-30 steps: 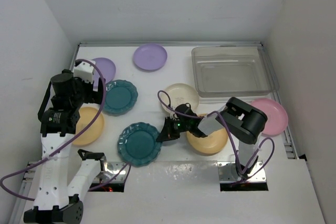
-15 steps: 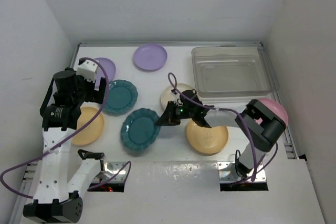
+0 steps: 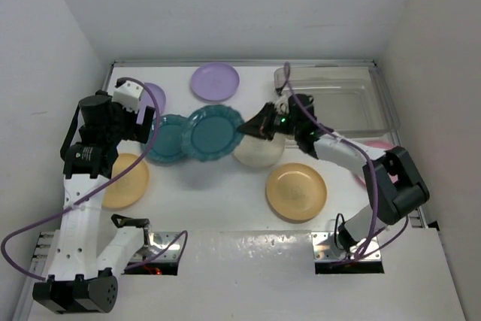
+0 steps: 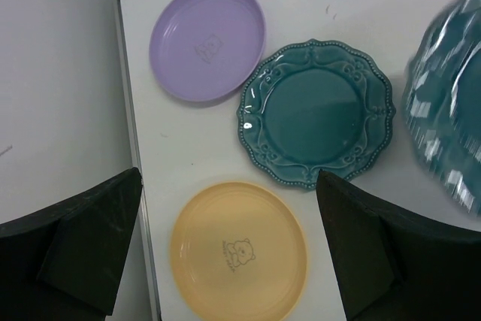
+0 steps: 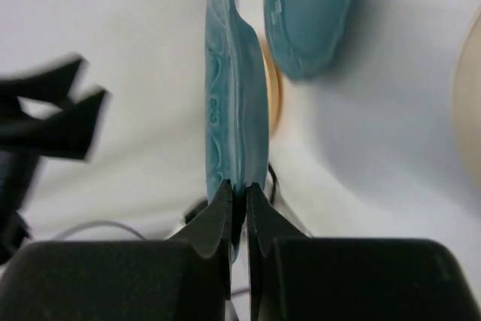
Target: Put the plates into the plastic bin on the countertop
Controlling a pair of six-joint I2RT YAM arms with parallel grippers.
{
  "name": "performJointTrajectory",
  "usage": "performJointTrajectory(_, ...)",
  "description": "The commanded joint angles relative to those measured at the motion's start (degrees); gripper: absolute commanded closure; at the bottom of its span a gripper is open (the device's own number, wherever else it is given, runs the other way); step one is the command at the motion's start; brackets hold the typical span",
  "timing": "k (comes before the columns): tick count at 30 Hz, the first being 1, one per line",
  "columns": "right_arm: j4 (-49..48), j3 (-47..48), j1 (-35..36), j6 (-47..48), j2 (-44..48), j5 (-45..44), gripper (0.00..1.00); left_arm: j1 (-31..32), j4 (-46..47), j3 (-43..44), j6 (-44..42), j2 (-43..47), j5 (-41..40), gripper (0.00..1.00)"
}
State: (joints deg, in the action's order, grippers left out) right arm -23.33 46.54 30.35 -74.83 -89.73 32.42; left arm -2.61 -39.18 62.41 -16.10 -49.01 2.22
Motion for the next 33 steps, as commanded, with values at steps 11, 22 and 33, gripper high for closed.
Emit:
performJointTrajectory(11,3.82,6.57,-34.91,2.76,6.06,-16.5,1.0,-0.46,3.93,2.98,-0.6,-6.27,1.2,0.0)
performJointTrajectory(22,8.57,1.88,-39.31,6.8,1.23,-26.27,1.0,1.73,3.93,3.51,0.1,-12.94,1.82,0.01)
performJointTrajectory(33,39.71,20.67,-33.54,22.16,-4.66,-40.19,0.0,1.73,3.93,1.67,-0.43,-11.81,-1.85,0.01)
